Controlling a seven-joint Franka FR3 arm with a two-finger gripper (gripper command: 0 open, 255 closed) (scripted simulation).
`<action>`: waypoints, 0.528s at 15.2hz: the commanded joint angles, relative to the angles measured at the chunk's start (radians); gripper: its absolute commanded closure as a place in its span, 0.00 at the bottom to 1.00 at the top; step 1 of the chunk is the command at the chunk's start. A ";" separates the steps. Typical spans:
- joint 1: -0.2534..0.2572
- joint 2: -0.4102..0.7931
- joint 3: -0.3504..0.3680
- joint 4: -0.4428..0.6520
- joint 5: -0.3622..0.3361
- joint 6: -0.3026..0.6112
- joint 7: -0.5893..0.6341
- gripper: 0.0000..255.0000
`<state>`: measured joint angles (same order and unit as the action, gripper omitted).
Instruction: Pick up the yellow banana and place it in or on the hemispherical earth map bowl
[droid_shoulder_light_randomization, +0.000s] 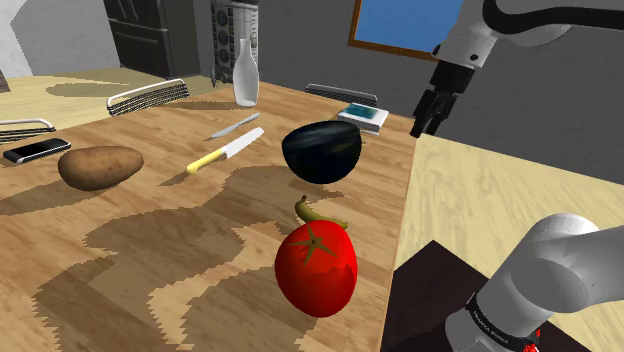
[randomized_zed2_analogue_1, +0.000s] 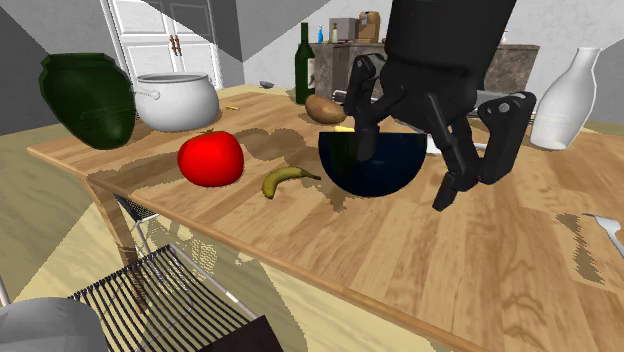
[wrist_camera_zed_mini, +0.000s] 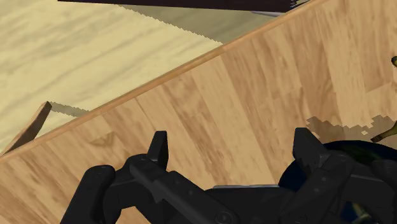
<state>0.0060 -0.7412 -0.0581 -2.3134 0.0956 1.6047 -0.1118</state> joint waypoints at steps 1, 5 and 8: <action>0.000 0.000 0.000 0.000 0.000 0.000 0.000 0.00; 0.033 0.003 0.089 -0.039 0.047 0.057 0.084 0.00; 0.059 0.020 0.156 -0.056 0.082 0.103 0.146 0.00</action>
<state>0.0548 -0.7334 0.0705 -2.3752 0.1632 1.6960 0.0063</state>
